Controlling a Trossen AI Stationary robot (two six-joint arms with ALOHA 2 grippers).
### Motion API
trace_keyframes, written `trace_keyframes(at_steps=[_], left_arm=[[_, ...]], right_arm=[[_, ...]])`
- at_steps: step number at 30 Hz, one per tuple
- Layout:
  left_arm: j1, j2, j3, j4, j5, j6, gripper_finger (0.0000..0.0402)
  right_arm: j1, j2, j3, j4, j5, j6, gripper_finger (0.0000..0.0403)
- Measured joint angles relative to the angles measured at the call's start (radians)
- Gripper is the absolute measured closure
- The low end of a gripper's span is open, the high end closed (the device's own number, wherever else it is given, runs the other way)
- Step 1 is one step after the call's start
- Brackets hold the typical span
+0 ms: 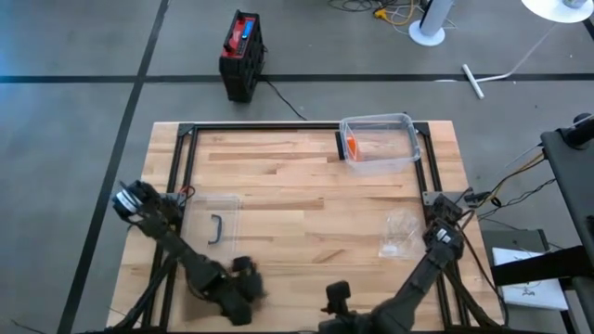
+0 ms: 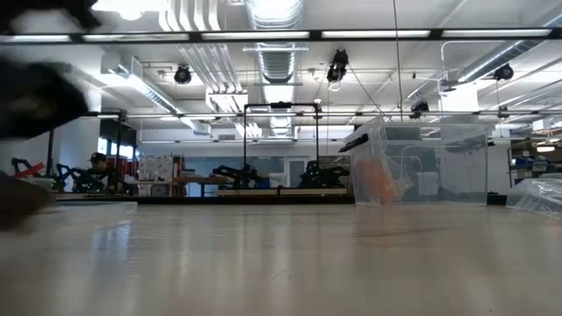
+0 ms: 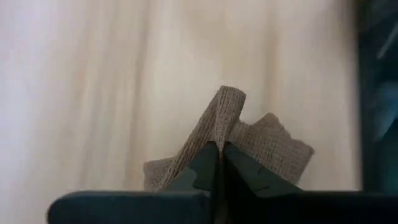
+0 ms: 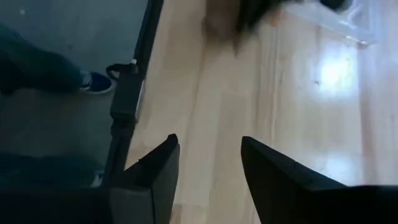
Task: Roll bandage
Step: Roll the brown bandage
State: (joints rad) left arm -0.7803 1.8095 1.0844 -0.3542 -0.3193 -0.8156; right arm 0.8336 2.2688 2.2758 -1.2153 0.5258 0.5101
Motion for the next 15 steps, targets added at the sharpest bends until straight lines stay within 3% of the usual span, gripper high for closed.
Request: trace_keyframes(at_steps=[4, 8, 12, 15], left_arm=[[0.081, -0.002, 0.066, 0.219, -0.050, 0.267, 0.0385], [0.153, 0.002, 0.145, 0.407, -0.051, 0.527, 0.0398], [0.216, 0.018, 0.230, 0.421, -0.054, 0.639, 0.0394], [0.254, 0.037, 0.274, 0.422, -0.058, 0.653, 0.0395]], right_arm=[[0.036, 0.000, -0.006, -0.049, 0.112, 0.065, 0.0248], [0.084, 0.001, -0.007, -0.214, 0.257, 0.232, 0.0250], [0.122, -0.002, -0.009, -0.360, 0.363, 0.447, 0.0246], [0.122, -0.009, -0.016, -0.347, 0.368, 0.469, 0.0243]])
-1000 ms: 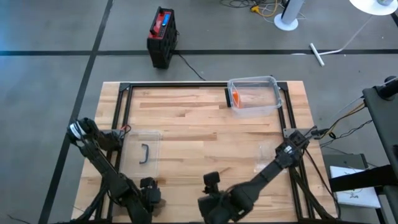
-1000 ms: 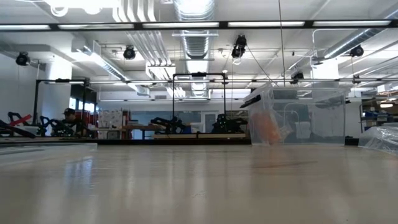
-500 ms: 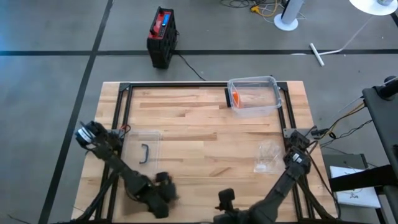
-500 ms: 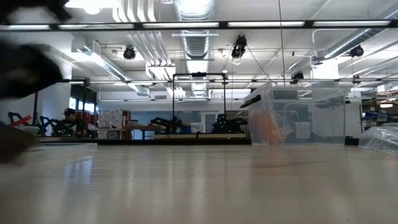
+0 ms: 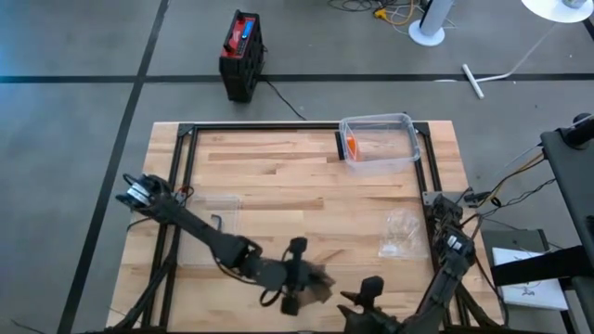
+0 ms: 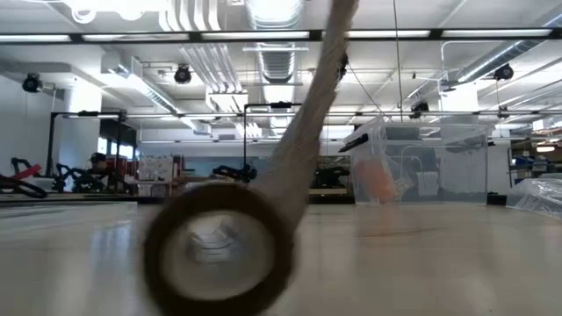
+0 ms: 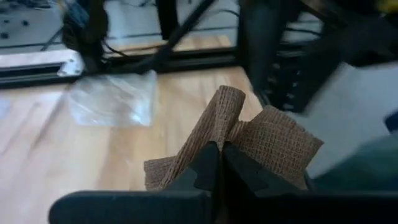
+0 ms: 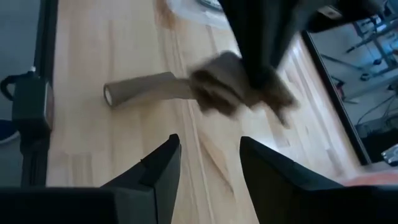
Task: Roll bandage
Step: Roll the brown bandage
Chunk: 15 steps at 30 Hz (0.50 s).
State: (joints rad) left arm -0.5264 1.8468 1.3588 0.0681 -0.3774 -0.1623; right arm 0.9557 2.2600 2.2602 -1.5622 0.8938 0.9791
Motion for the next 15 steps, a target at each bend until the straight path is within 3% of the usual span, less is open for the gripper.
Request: trace_keyframes(at_steps=[10, 15], left_arm=[[0.015, 0.090, 0.022, -0.001, 0.001, -0.047, 0.0396], [0.010, 0.088, 0.021, -0.010, 0.002, -0.038, 0.0400]], right_arm=[[-0.043, -0.074, 0.004, -0.008, -0.013, 0.032, 0.0266], [-0.115, -0.076, 0.002, -0.007, -0.152, -0.032, 0.0284]])
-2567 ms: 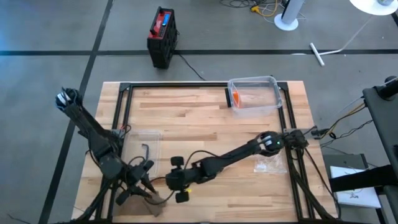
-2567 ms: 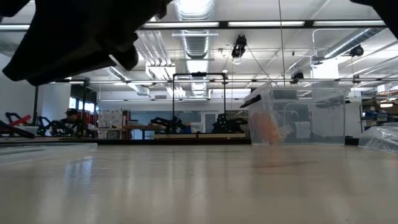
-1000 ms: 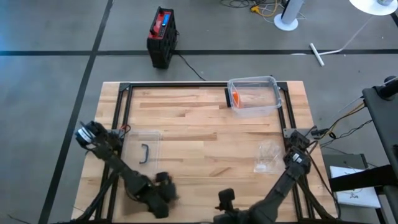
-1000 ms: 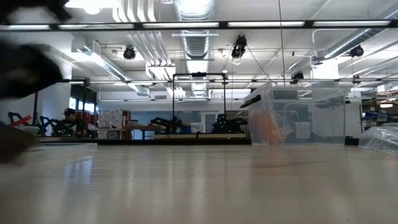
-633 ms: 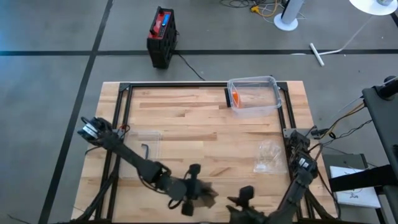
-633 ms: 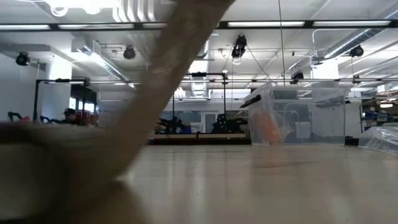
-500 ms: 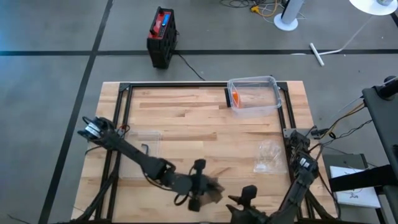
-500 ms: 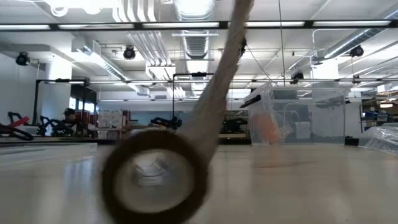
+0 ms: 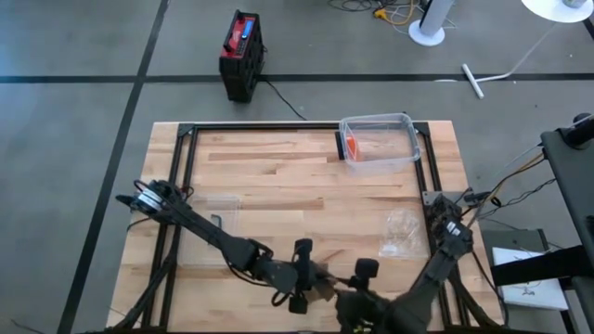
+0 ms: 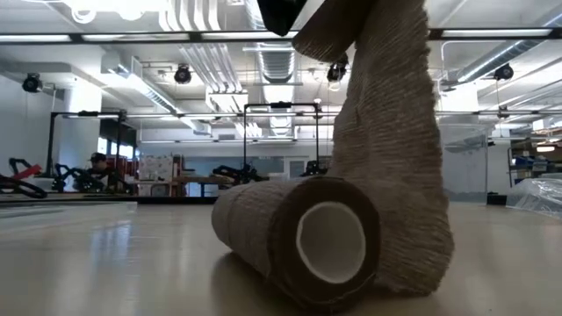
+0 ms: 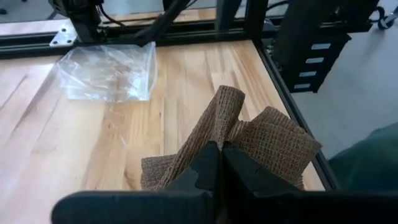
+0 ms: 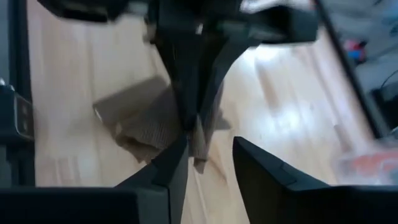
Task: Roll bandage
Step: Roll the brown bandage
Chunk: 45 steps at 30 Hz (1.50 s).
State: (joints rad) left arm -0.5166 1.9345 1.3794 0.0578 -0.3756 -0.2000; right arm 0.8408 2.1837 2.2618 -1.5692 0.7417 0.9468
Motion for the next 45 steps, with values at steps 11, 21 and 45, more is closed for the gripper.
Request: trace_keyframes(at_steps=[11, 21, 45], left_arm=[[-0.006, -0.003, 0.003, 0.003, 0.000, 0.008, 0.0400], [-0.011, -0.005, 0.018, 0.013, 0.000, 0.031, 0.0395], [-0.016, -0.007, -0.018, -0.201, -0.113, -0.172, 0.0202]], right_arm=[[-0.095, 0.022, -0.014, 0.008, -0.197, -0.103, 0.0326], [-0.106, 0.024, -0.029, 0.010, -0.245, -0.117, 0.0363], [-0.189, -0.192, -0.314, -0.004, -0.215, -0.128, 0.0401]])
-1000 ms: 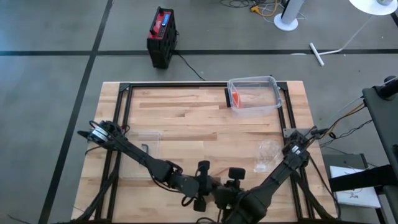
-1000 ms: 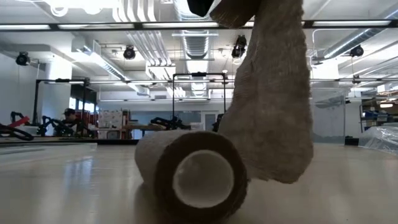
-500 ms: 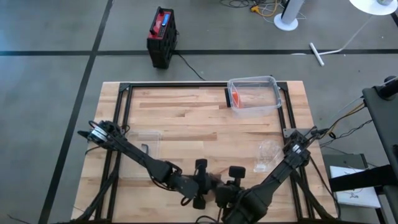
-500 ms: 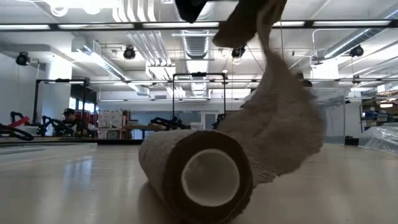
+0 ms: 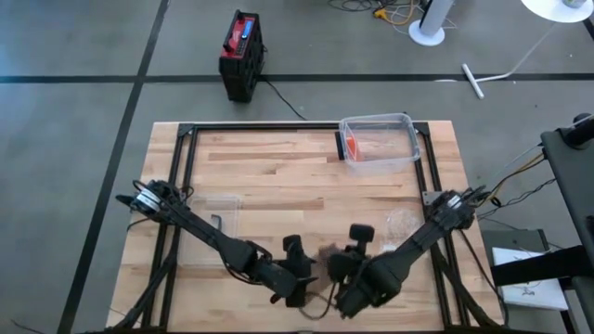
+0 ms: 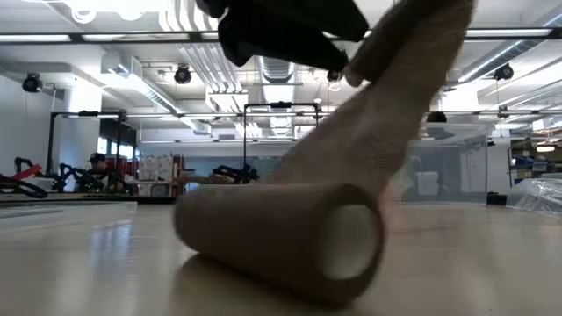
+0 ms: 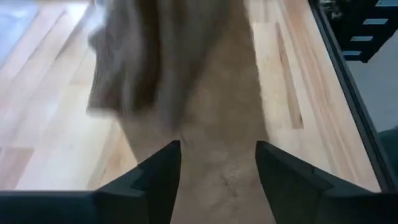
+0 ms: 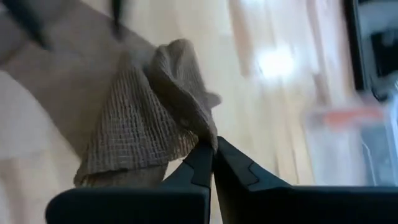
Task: Roll bandage
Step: Roll the brown bandage
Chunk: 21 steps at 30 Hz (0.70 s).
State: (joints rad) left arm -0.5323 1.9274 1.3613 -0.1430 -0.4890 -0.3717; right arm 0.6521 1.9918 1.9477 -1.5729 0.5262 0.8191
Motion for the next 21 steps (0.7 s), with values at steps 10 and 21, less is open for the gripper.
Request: trace_keyframes(at_steps=[10, 21], left_arm=[[0.066, 0.042, -0.117, 0.264, 0.000, -0.033, 0.0193], [0.146, 0.285, -0.051, 0.459, 0.094, -0.030, 0.0240]], right_arm=[[-0.020, -0.223, -0.388, 0.277, -0.040, 0.081, 0.0401], [-0.060, -0.272, -0.538, 0.402, -0.055, 0.101, 0.0401]])
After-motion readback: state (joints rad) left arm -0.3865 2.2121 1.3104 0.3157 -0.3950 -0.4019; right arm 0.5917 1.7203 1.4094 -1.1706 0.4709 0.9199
